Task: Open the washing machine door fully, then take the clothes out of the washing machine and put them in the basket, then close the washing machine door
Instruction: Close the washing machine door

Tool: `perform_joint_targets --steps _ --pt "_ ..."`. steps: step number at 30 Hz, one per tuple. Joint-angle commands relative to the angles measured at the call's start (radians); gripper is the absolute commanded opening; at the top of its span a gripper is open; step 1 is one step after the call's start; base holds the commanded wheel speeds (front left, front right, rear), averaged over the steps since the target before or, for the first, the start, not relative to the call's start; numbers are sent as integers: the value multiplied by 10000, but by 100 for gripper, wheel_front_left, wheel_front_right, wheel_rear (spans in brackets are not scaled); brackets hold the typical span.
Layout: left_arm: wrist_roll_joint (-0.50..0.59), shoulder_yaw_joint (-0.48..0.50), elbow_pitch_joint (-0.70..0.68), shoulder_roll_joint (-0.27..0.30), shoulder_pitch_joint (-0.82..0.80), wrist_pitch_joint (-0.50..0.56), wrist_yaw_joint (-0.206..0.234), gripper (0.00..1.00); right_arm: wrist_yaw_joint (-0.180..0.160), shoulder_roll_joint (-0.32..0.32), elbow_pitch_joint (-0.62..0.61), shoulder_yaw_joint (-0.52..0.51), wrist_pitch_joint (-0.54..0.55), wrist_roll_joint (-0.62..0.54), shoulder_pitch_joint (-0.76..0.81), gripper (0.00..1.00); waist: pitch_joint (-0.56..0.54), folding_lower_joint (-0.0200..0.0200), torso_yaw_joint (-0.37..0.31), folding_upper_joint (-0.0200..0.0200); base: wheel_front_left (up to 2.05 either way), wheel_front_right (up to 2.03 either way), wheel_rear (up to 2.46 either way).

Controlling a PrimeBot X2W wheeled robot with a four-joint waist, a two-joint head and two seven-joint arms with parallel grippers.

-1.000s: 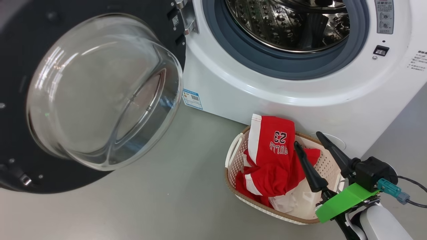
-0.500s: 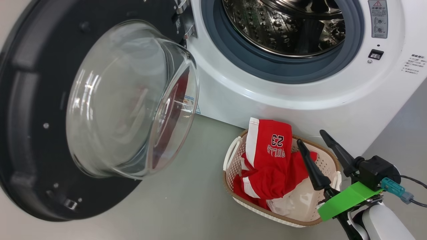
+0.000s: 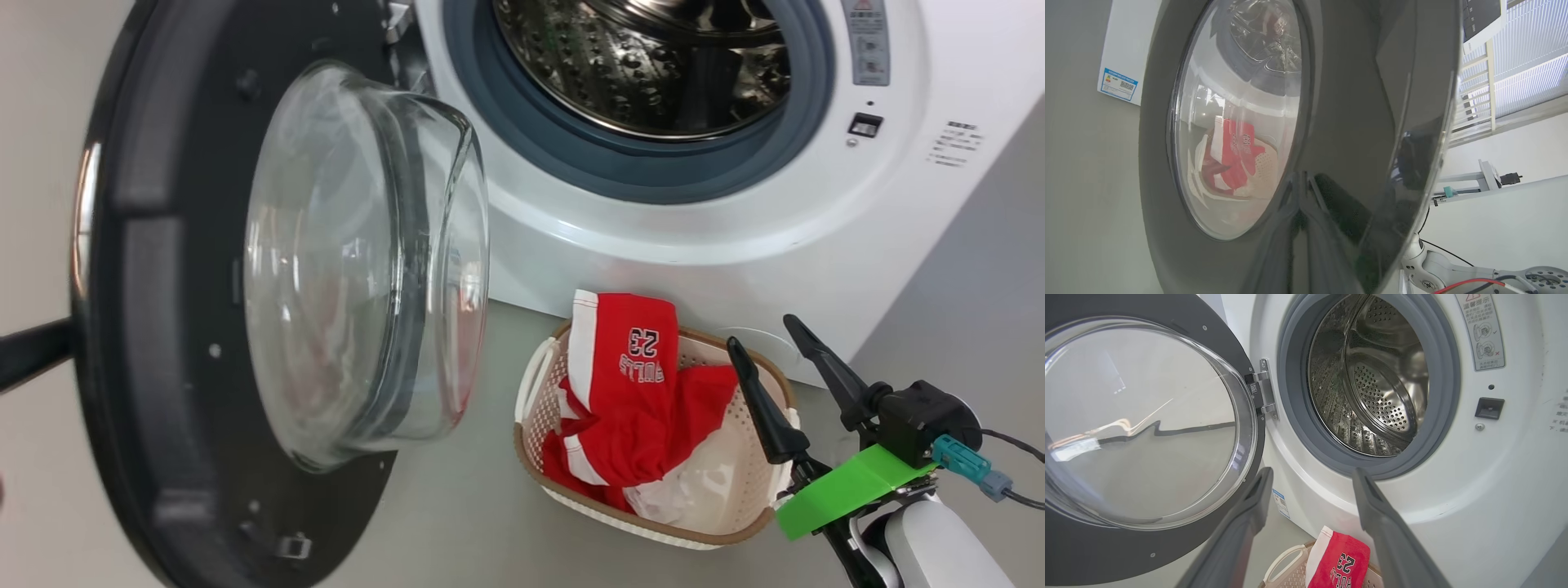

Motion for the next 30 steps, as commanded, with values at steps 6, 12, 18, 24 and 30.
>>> perform_joint_targets --steps 6,12,18,24,30 --pt "-105 -134 -1178 44 -254 104 -105 0 16 149 -341 106 -48 -48 78 100 94 1 -638 -1 0 0 0" --pt "-24 -633 -1866 -613 -537 -103 -105 0 16 256 -385 87 -48 -82 -1 100 235 1 -1244 -1 0 0 0" --pt "81 -1097 -2374 -1232 -812 -350 -105 0 16 352 -438 33 -48 -122 -75 100 419 1 -1861 -1 0 0 0" --pt "419 -1400 -2254 -1674 -1281 -766 -105 0 16 495 -521 -46 -48 -177 -223 100 698 1 -2482 -1 0 0 0" --pt "679 -1493 -1899 -1888 -1871 -1197 -105 0 16 635 -595 -156 -48 -225 -356 100 1021 1 -3170 -1 0 0 0"
